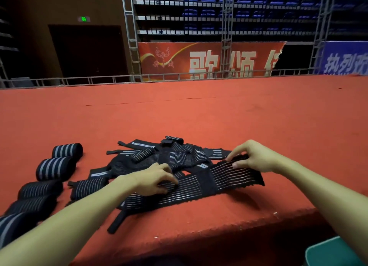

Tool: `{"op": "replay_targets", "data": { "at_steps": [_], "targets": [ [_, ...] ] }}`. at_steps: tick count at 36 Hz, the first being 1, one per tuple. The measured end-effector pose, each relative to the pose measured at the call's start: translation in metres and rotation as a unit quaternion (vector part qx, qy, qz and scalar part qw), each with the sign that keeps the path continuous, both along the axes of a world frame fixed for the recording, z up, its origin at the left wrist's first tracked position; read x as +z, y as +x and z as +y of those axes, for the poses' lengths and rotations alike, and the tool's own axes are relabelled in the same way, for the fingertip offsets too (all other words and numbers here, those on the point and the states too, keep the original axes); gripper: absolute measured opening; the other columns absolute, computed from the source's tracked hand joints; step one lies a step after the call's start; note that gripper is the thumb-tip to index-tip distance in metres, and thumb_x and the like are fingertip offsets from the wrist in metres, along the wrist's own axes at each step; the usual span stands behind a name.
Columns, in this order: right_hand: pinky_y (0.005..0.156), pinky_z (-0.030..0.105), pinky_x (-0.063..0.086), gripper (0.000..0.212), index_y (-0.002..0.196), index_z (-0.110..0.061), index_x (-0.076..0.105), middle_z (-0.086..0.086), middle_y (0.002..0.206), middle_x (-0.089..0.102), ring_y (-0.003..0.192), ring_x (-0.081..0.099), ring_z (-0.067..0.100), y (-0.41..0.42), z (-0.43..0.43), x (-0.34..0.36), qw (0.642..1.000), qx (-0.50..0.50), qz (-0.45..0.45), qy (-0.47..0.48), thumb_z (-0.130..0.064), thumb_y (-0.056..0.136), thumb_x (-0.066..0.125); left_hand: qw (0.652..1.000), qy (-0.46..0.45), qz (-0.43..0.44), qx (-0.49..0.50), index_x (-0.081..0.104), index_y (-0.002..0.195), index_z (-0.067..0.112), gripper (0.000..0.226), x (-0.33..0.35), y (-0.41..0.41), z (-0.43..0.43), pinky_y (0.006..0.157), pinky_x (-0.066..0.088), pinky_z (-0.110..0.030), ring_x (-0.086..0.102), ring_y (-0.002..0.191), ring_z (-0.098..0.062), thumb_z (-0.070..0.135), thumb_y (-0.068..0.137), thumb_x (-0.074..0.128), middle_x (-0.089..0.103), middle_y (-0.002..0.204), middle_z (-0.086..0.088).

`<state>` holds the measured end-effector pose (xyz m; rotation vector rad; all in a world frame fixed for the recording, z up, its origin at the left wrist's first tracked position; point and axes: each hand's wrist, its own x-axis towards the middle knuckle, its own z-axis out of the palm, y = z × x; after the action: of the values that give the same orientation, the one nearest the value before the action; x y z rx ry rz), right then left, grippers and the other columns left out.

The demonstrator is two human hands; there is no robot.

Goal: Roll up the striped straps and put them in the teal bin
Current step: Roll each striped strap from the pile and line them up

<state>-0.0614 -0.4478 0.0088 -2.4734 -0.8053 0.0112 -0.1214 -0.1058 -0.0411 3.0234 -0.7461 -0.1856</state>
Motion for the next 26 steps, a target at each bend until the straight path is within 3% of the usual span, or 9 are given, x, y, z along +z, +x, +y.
{"op": "replay_targets", "data": {
  "at_steps": [2,5,8,10,15,19,23,26],
  "targets": [
    [0.076,0.008,0.046,0.018,0.092,-0.022,0.079,-0.008,0.091,0.074,0.083,0.065,0.001,-0.006,0.009,-0.001,0.997,-0.003,0.028,0.073,-0.008,0.081,0.08,0.996,-0.078,-0.027,-0.022,0.058,0.135,0.028,0.04,0.003,0.0,-0.015,0.111,0.029,-0.029,0.038,0.126,-0.017,0.027,0.095,0.064,0.043,0.136,0.001],
    [0.077,0.018,0.053,0.02,0.084,-0.023,0.078,0.0,0.09,0.077,0.081,0.066,0.006,-0.015,0.025,-0.005,0.983,-0.004,0.078,0.167,-0.003,0.081,0.079,0.977,-0.195,-0.06,-0.064,0.062,0.13,0.022,0.036,0.012,-0.006,-0.042,0.1,0.032,-0.009,0.044,0.12,-0.006,0.019,0.094,0.066,0.048,0.13,0.004],
    [0.089,0.031,0.055,0.019,0.086,-0.02,0.078,0.005,0.094,0.077,0.088,0.068,0.012,-0.022,0.043,-0.009,0.967,-0.007,0.109,0.229,-0.001,0.081,0.078,0.946,-0.304,-0.071,-0.083,0.065,0.125,0.02,0.032,0.02,-0.012,-0.061,0.089,0.045,-0.014,0.054,0.112,-0.005,0.011,0.095,0.064,0.051,0.125,0.005],
    [0.093,0.036,0.054,0.017,0.087,-0.018,0.078,0.004,0.092,0.078,0.088,0.068,0.012,-0.026,0.054,-0.01,0.957,-0.012,0.12,0.264,-0.002,0.081,0.078,0.928,-0.349,-0.1,-0.087,0.066,0.121,0.02,0.028,0.026,-0.015,-0.065,0.086,0.045,-0.014,0.055,0.11,-0.006,0.01,0.095,0.063,0.053,0.123,0.004],
    [0.091,0.043,0.055,0.012,0.092,-0.012,0.078,0.01,0.094,0.077,0.092,0.07,0.02,-0.036,0.077,-0.009,0.93,-0.012,0.156,0.333,-0.003,0.084,0.075,0.91,-0.393,-0.109,-0.079,0.067,0.113,0.029,0.027,0.033,-0.025,-0.058,0.088,0.045,-0.013,0.055,0.116,-0.005,0.011,0.092,0.064,0.055,0.122,0.004],
    [0.062,0.03,0.056,0.015,0.087,-0.012,0.076,0.004,0.078,0.076,0.068,0.068,0.012,-0.042,0.095,-0.004,0.903,-0.013,0.195,0.383,0.002,0.088,0.069,0.903,-0.414,-0.101,-0.059,0.07,0.113,0.023,0.026,0.033,-0.032,-0.048,0.093,0.05,-0.022,0.055,0.12,-0.009,0.018,0.089,0.065,0.055,0.124,0.009],
    [0.078,0.042,0.057,0.016,0.084,-0.013,0.076,0.008,0.082,0.076,0.077,0.069,0.019,-0.042,0.109,-0.001,0.885,-0.025,0.207,0.415,0.001,0.086,0.072,0.901,-0.42,-0.103,-0.049,0.07,0.112,0.027,0.027,0.037,-0.039,-0.042,0.094,0.048,-0.02,0.054,0.122,-0.008,0.02,0.086,0.066,0.056,0.124,0.014],
    [0.089,0.044,0.056,0.014,0.084,-0.011,0.076,0.01,0.086,0.076,0.084,0.069,0.021,-0.042,0.118,0.002,0.873,-0.037,0.207,0.439,0.003,0.084,0.073,0.902,-0.41,-0.123,-0.054,0.07,0.113,0.029,0.029,0.039,-0.042,-0.038,0.095,0.047,-0.019,0.053,0.125,-0.01,0.03,0.084,0.069,0.056,0.123,0.021]
  ]
}}
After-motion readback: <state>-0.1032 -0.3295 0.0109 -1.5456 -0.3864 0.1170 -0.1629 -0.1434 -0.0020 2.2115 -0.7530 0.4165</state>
